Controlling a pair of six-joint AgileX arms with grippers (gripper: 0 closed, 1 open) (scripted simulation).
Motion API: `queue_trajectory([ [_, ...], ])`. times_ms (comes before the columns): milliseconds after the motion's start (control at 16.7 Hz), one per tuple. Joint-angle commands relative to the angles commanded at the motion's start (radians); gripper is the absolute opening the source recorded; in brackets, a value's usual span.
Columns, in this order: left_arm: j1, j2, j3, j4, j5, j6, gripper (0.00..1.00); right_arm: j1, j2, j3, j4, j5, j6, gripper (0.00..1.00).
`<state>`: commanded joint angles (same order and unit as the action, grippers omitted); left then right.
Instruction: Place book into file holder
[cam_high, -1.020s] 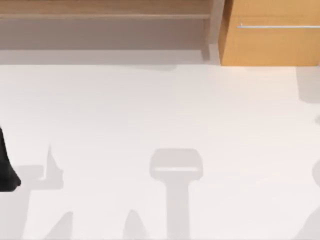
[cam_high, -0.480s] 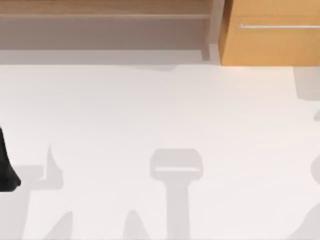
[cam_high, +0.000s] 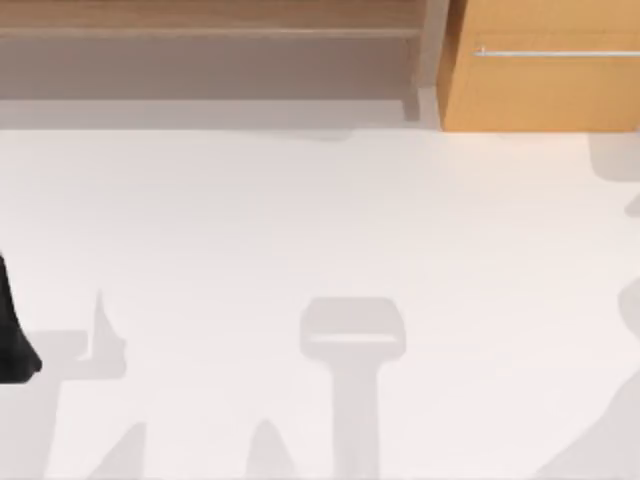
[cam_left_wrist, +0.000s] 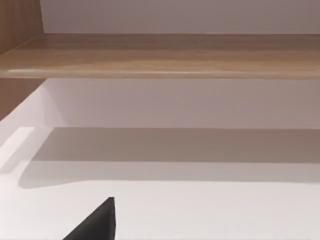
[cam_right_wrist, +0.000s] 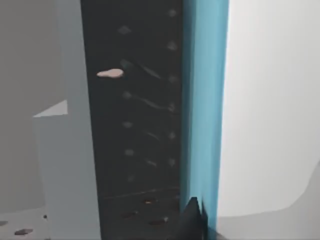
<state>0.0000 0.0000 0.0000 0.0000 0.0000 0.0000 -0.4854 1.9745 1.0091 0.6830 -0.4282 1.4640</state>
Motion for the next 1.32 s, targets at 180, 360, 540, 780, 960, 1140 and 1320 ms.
queue_trajectory([
  [180,0.0,0.0,0.0,0.0,0.0,0.0,1.0,0.0,0.0,0.0,0.0,0.0,0.0,0.0],
  [360,0.0,0.0,0.0,0.0,0.0,0.0,1.0,0.0,0.0,0.0,0.0,0.0,0.0,0.23],
  [540,0.0,0.0,0.0,0.0,0.0,0.0,1.0,0.0,0.0,0.0,0.0,0.0,0.0,0.45],
  [780,0.0,0.0,0.0,0.0,0.0,0.0,1.0,0.0,0.0,0.0,0.0,0.0,0.0,0.75],
  [960,0.0,0.0,0.0,0.0,0.0,0.0,1.0,0.0,0.0,0.0,0.0,0.0,0.0,0.98],
  [1140,0.0,0.0,0.0,0.0,0.0,0.0,1.0,0.0,0.0,0.0,0.0,0.0,0.0,1.0],
  [1320,0.0,0.0,0.0,0.0,0.0,0.0,1.0,0.0,0.0,0.0,0.0,0.0,0.0,1.0],
])
